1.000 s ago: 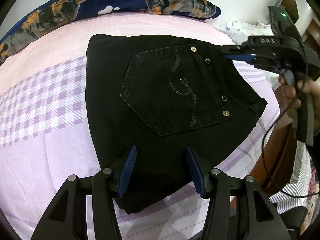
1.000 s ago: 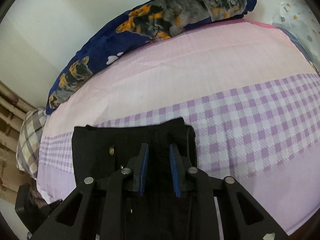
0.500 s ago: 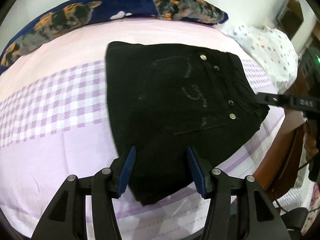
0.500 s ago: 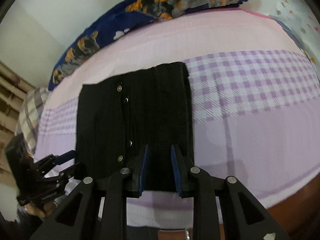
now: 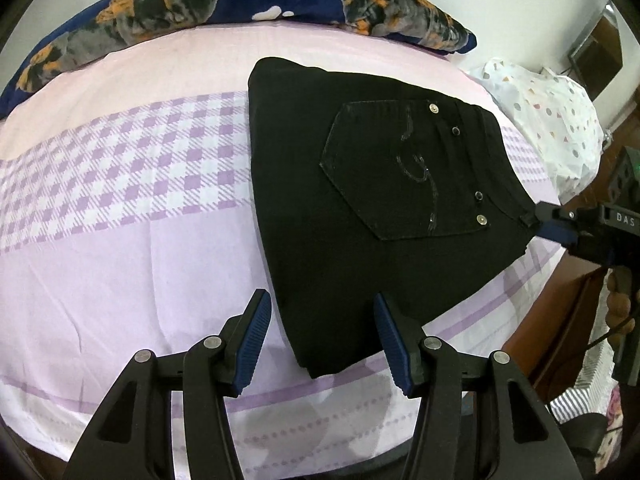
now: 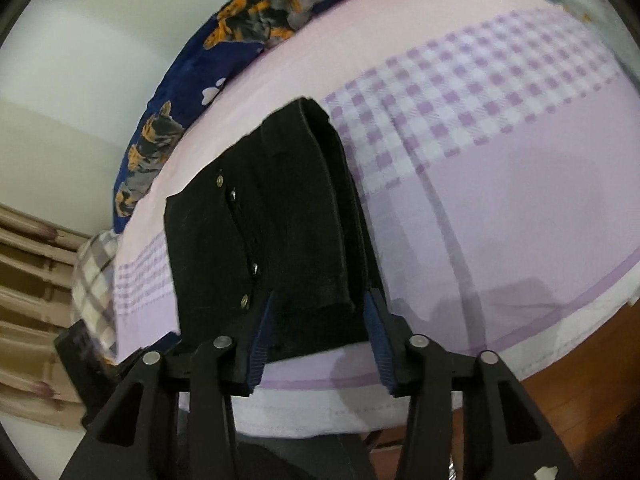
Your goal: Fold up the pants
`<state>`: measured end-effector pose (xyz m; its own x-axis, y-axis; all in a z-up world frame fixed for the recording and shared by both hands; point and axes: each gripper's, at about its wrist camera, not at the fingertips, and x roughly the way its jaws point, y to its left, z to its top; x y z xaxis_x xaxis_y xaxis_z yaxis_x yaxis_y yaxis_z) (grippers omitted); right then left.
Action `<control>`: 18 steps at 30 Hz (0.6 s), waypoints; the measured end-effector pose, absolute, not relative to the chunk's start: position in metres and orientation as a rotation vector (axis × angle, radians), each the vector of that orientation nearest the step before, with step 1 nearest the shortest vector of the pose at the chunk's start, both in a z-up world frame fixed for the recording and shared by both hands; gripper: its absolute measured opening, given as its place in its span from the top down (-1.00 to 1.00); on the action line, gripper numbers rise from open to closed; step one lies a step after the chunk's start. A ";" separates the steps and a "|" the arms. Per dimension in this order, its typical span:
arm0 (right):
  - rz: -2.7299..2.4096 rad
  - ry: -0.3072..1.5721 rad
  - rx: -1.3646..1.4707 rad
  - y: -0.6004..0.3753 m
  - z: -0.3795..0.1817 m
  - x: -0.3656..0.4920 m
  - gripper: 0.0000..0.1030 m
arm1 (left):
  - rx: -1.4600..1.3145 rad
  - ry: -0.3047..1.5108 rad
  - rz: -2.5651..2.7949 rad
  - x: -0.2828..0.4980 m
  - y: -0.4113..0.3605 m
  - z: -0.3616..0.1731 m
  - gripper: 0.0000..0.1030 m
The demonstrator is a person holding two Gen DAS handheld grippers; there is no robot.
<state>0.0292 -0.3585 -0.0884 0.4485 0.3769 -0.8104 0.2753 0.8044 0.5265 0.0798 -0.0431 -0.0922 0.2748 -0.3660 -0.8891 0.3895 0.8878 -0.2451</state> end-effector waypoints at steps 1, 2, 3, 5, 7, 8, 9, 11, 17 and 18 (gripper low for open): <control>0.065 1.127 0.655 -0.357 -0.088 0.031 0.38 | 0.024 1.187 -0.508 0.079 -0.043 -0.092 -0.06; 0.061 1.130 0.654 -0.355 -0.088 0.033 0.40 | 0.025 1.187 -0.508 0.080 -0.043 -0.092 -0.06; 0.056 1.128 0.652 -0.354 -0.088 0.035 0.42 | 0.026 1.185 -0.509 0.079 -0.043 -0.092 -0.06; 0.038 1.113 0.604 -0.351 -0.084 0.034 0.63 | 0.032 1.184 -0.509 0.080 -0.044 -0.092 -0.06; 0.047 1.083 0.588 -0.350 -0.075 0.030 0.72 | 0.032 1.184 -0.510 0.079 -0.045 -0.092 -0.06; 0.049 1.074 0.580 -0.350 -0.070 0.027 0.74 | 0.029 1.185 -0.516 0.079 -0.045 -0.092 -0.06; 0.047 1.066 0.573 -0.349 -0.066 0.025 0.75 | 0.028 1.187 -0.518 0.078 -0.047 -0.093 -0.06; 0.042 1.058 0.564 -0.348 -0.058 0.018 0.76 | 0.033 1.192 -0.528 0.077 -0.047 -0.094 -0.06; -0.013 1.135 0.503 -0.347 -0.084 0.014 0.77 | 0.065 1.200 -0.549 0.072 -0.049 -0.096 -0.06; -0.012 1.137 0.509 -0.348 -0.088 0.014 0.77 | 0.070 1.199 -0.549 0.072 -0.049 -0.096 -0.06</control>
